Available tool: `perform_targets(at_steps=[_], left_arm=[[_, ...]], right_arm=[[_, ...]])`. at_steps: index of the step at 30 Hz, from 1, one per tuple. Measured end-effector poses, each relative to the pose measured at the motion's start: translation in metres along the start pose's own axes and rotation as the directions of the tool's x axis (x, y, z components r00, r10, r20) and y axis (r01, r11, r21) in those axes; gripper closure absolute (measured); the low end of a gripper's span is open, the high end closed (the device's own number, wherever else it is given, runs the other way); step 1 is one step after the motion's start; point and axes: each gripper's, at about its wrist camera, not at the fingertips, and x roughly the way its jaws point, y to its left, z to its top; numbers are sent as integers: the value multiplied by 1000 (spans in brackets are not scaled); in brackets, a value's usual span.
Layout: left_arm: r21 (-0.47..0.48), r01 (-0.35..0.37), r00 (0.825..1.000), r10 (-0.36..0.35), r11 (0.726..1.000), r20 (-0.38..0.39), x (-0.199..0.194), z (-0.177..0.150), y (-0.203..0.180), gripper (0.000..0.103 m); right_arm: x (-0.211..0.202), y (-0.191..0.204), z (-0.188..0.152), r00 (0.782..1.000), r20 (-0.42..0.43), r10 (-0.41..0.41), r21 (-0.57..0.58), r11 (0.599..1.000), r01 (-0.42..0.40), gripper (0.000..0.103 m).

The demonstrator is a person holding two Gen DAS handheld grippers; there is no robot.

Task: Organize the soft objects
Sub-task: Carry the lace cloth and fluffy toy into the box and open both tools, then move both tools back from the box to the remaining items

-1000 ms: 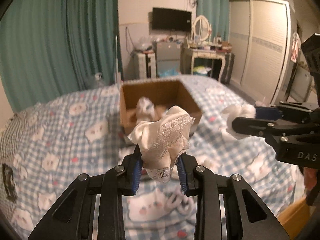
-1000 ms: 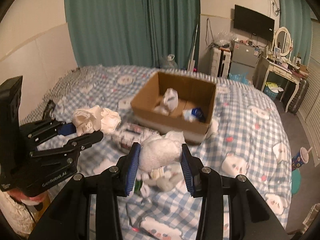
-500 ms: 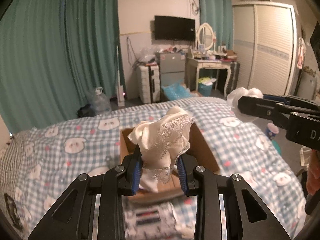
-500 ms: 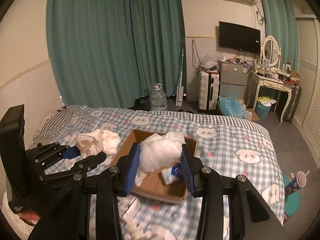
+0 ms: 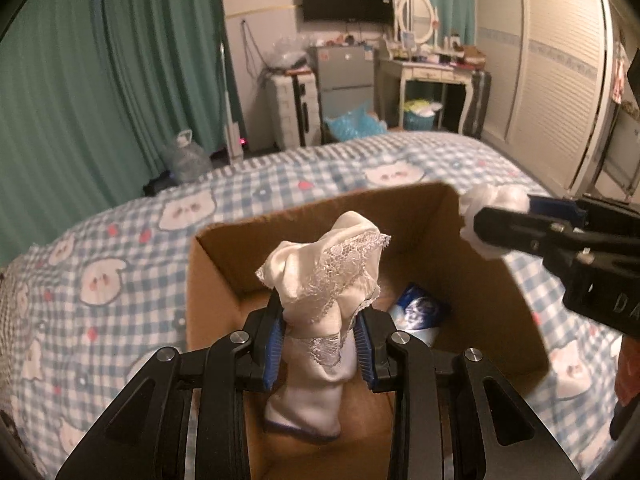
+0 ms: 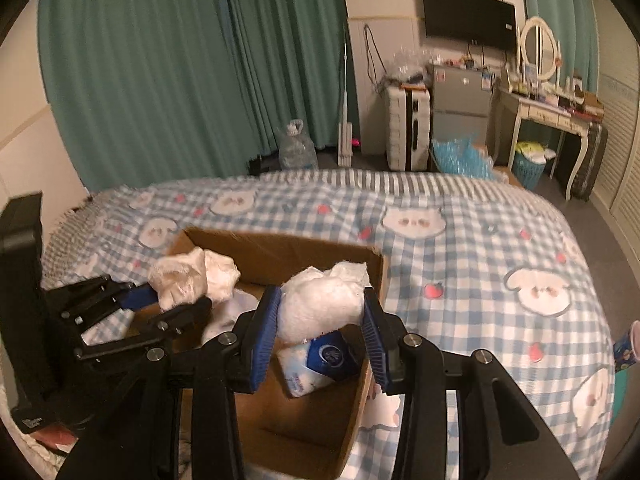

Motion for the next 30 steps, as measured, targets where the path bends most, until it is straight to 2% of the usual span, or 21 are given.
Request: perform_targets(at_steps=[3,5,7,8,9,11,13,15,18,19,20,21,23,26,28,30], left_arm=[[1,8,1000,-8,1000,-5,9,-2,0,73],[16,-7,1000,7,1000,14,9,-3,-3,69],[27,-32,999,31,999,21,8,-3,-5,69],[26,-37,999,36,999,20,7,-2,-5,67],[18,-37,999,36,999,17,6,-2,-4,58],[-19,-29,999,29,999,15,-3,1,-1,49],[-57,-9,1000,10,998,23,-15,5,4,48],[-71,-3,999,6,997,38,-35,12,7,48],[-62,-38,995,43,997,91,-80,23,10,47],[-62,-40,993,47,997,113,-97,25,10,46],[-60,-34,990,42,998,138,-118,26,11,38],[-60,-40,984,49,997,169,-141,26,11,30],[-56,-67,971,78,996,226,-178,24,12,23],[-44,-107,949,115,993,294,-234,17,9,15],[-51,-118,935,129,992,330,-267,9,9,12],[-61,-114,926,128,992,355,-294,-2,10,12]], right_arm=[[17,-5,-5,1000,-23,6,6,1000,-6,61],[21,-7,-7,1000,-23,6,10,1000,-5,56],[18,-6,-6,1000,-12,-5,8,1000,5,41],[15,-7,-5,1000,-2,-8,8,1000,8,38],[10,-6,-3,1000,8,-9,10,1000,9,34],[-4,-7,1,999,34,-18,16,1000,17,27],[-21,-4,6,998,57,-27,13,1000,26,21],[-44,-1,10,995,88,-43,7,999,43,17],[-83,7,16,989,133,-59,-8,998,61,16],[-96,10,17,987,149,-66,-10,998,69,16],[-116,15,19,983,172,-70,-14,997,74,15],[-129,18,20,980,185,-69,-17,997,73,15],[-156,29,22,976,209,-68,-32,997,76,14],[-205,48,19,964,258,-69,-55,995,86,8],[-242,62,13,956,288,-59,-69,994,82,0],[-267,74,6,950,307,-53,-82,993,82,0]])
